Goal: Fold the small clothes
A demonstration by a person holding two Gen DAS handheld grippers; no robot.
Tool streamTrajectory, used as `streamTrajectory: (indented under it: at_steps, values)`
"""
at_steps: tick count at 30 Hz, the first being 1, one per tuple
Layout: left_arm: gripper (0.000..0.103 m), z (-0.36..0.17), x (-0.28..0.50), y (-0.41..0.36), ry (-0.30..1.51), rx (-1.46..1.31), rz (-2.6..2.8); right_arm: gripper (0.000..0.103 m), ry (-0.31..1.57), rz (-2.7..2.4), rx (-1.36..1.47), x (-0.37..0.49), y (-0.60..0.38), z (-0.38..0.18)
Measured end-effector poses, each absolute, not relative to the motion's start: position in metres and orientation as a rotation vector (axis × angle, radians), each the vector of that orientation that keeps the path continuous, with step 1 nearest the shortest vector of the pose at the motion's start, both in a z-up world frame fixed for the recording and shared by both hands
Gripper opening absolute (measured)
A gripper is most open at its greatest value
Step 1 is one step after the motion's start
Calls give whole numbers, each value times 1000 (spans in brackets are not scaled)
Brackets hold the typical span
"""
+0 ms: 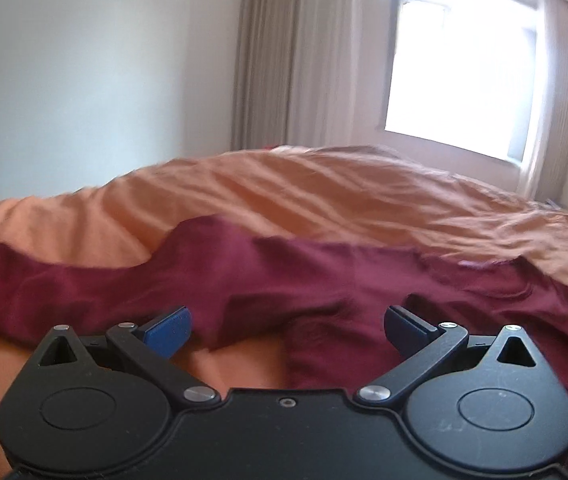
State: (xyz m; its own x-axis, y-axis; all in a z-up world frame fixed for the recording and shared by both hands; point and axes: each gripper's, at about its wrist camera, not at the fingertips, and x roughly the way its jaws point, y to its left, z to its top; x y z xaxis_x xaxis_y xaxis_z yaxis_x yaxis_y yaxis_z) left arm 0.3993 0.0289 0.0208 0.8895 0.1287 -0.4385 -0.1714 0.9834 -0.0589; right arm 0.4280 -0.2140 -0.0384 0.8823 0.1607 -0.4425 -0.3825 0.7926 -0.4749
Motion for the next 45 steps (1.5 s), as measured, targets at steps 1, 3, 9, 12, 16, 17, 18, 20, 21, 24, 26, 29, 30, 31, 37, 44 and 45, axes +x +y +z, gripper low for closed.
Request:
streamTrajectory:
  at_steps: [1,3,9,12,16,17,18,20,21,24,26,29,30,31,37,44,45]
  values:
    - [103,18,405,21,440,-91,140,100,399,261,-605,419,-228,-40]
    - [103,10,420,1,443,-59,105,100,404,169,-636,411,-249,-48]
    - [103,-19,458,-39,547,121,123,100,436,-104,-585,403,-316,-65]
    - [103,-32,461,-37,587,127,142,100,448,-115,-508,408,-334,-65]
    - [103,-39,454,-22,583,38,130,89,398,-189,-509,413,-335,-62]
    - [103,-41,452,-19,578,22,127,89,396,-207,-501,419,-337,-62]
    - [103,-42,450,-18,569,12,125,89,398,-213,-481,425,-340,-61]
    - [103,-43,447,-18,557,6,124,84,409,-226,-449,434,-345,-62]
    - [103,-44,447,-18,555,6,124,73,413,-232,-441,440,-346,-64]
    - [103,-43,447,-19,551,4,125,14,415,-203,-415,445,-348,-67]
    - [102,-43,445,-18,545,-3,124,12,413,-211,-425,441,-346,-67]
    - [101,-42,442,-15,538,-26,111,10,418,-224,-416,431,-345,-64]
    - [101,-42,441,-13,537,-36,105,10,433,-225,-420,430,-344,-65]
    - [101,-42,440,-12,536,-44,103,10,456,-225,-428,431,-344,-68]
    - [102,-43,440,-10,542,-41,106,10,512,-238,-485,440,-336,-82]
    - [102,-26,427,8,553,-161,19,64,479,-179,-480,411,-335,-61]
    - [102,-23,421,12,550,-186,16,69,475,-171,-487,404,-333,-58]
